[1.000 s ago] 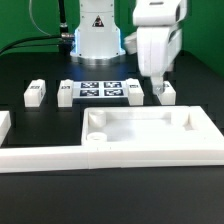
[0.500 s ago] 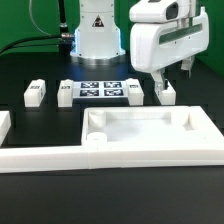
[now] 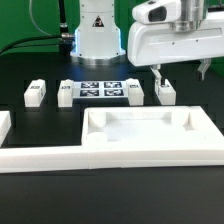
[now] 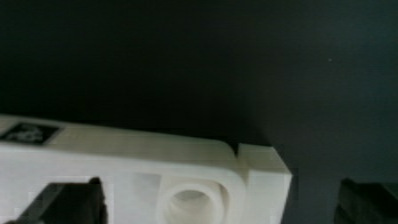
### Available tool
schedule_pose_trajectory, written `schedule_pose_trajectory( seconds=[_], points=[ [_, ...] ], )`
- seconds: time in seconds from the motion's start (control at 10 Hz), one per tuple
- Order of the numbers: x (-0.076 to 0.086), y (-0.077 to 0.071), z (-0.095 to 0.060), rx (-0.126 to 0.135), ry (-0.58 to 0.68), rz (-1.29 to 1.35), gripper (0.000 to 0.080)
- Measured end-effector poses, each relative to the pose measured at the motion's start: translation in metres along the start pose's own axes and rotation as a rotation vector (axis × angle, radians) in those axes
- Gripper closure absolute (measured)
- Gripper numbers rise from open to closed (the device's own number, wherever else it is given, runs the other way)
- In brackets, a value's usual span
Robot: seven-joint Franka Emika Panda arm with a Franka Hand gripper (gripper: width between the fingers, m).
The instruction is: Assemble desk
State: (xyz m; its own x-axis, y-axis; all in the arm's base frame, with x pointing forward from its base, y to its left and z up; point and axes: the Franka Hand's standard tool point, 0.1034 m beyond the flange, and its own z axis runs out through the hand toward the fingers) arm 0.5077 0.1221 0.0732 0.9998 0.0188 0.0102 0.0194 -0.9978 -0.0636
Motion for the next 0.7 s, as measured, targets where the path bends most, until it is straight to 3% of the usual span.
schedule_pose_trajectory(
  seconds=[0.3, 0.5, 0.6, 0.7],
  points=[
    [-0.004, -0.001, 0.002, 0.005, -0.029, 0.014, 0.015],
    [-0.016, 0.003, 0.011, -0.004, -0.088, 0.022, 0.015],
    [-0.03, 0.007, 0.014, -0.024, -0.237, 0.064, 0.015],
    [-0.028, 0.003, 0.017, -0.033, -0.354, 0.119, 0.015]
  ],
)
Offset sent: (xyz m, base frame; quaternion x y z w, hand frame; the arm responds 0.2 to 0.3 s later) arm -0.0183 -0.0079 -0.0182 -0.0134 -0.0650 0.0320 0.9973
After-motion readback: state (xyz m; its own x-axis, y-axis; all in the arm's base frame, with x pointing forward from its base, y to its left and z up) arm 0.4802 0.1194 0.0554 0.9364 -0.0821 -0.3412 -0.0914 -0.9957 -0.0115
